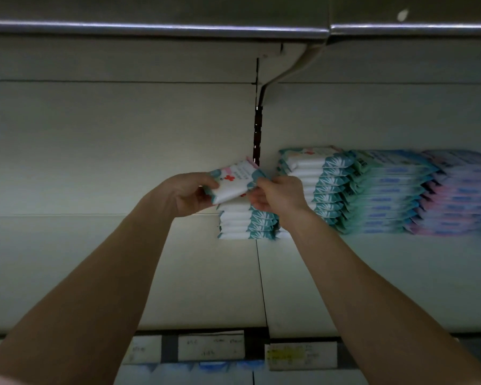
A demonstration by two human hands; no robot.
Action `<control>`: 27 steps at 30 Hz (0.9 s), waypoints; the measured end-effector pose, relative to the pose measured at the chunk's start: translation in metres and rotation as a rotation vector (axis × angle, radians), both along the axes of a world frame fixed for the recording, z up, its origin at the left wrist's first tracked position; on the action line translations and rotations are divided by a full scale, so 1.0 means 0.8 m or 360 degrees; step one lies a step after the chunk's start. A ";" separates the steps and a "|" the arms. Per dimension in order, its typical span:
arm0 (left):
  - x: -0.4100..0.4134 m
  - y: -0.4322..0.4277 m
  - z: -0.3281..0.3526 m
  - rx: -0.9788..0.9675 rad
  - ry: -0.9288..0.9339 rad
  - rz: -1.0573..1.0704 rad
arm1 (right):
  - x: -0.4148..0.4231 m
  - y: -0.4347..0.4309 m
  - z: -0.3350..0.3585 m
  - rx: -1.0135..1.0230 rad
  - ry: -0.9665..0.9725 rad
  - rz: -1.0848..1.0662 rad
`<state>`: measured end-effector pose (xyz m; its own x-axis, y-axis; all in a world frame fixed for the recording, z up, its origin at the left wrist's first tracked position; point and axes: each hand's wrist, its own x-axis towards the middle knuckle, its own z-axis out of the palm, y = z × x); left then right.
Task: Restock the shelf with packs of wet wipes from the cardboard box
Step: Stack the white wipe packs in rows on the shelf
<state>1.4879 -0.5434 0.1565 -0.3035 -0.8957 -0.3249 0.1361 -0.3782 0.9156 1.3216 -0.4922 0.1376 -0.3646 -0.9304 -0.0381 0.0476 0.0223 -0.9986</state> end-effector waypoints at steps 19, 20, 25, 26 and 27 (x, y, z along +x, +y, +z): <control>-0.055 -0.025 -0.026 -0.0466 -0.1063 0.0277 | -0.028 0.014 -0.028 -0.0176 0.2451 -0.0148; -0.054 -0.022 -0.026 -0.0408 -0.1015 0.0256 | -0.025 0.014 -0.031 -0.0173 0.2526 -0.0075; -0.055 -0.014 -0.020 -0.0344 -0.0943 0.0198 | -0.020 -0.003 -0.042 -0.0063 0.2737 -0.0065; -0.055 -0.013 -0.020 -0.0343 -0.0939 0.0191 | -0.020 -0.004 -0.042 -0.0062 0.2768 -0.0076; -0.055 -0.014 -0.020 -0.0344 -0.0944 0.0179 | -0.020 -0.003 -0.042 -0.0056 0.2794 -0.0079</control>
<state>1.4437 -0.5544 0.1405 -0.0280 -0.9757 -0.2173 -0.3892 -0.1895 0.9014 1.3059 -0.4943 0.1037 0.0258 -0.9097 0.4144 -0.9902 0.0335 0.1354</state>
